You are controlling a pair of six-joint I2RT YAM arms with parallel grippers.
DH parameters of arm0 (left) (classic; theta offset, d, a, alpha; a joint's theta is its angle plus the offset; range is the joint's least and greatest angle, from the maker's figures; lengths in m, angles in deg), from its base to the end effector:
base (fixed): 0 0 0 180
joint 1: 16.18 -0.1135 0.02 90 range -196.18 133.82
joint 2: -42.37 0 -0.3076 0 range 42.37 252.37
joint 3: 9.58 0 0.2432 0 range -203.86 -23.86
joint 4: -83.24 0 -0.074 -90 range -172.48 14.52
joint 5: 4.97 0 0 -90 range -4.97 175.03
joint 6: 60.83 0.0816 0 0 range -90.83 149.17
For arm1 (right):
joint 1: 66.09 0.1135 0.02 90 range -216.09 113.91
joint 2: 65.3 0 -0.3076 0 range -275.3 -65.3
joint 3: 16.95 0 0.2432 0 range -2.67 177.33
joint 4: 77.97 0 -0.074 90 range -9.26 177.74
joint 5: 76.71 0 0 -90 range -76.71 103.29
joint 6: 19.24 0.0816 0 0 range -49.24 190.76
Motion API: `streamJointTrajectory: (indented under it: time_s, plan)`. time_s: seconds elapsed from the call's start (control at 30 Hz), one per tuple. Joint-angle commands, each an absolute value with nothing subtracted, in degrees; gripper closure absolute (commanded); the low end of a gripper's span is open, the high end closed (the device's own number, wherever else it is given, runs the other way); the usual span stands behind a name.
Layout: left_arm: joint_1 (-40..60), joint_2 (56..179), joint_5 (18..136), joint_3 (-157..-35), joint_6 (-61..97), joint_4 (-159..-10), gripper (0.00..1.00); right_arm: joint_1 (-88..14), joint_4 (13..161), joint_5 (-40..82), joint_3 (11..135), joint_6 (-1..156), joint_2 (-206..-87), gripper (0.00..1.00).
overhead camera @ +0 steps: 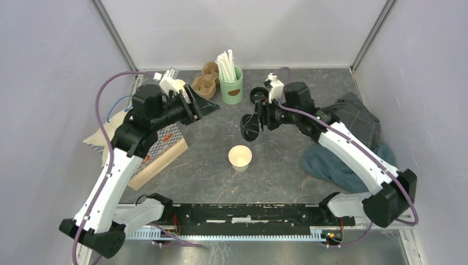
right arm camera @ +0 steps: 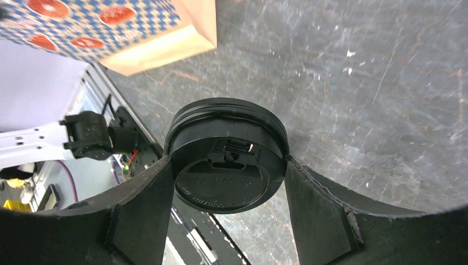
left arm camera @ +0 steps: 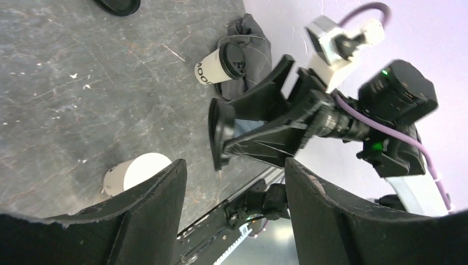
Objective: Pack the takeout coffee
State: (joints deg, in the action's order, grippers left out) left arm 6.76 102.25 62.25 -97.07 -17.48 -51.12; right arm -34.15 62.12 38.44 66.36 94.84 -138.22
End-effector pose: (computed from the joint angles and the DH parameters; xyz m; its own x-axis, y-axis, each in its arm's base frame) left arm 0.1931 -0.1160 0.4461 -0.7035 -0.4303 -0.5656 0.2722 0.5721 -0.7737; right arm 0.2341 0.1868 0.3785 -0.7052 -0.0044 -0.7090 -0.5531 0.6290 0.5462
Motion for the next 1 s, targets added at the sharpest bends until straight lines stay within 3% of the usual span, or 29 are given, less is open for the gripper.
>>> streamJointTrajectory:
  time_s: [0.0,0.47,0.97]
  plan:
    - [6.63,98.62,65.99,-95.16,-10.64,-44.55,0.28,-30.14,55.04,31.67,72.01,93.86,-143.75,0.29]
    - [6.59,97.31,63.44,-93.74,-9.01,-43.58,0.28,-17.87,41.06,21.08,79.59,92.11,-156.58,0.29]
    - [6.54,96.41,63.4,-94.82,-7.54,-41.04,0.28,-12.18,31.15,10.27,91.66,89.36,-166.33,0.29]
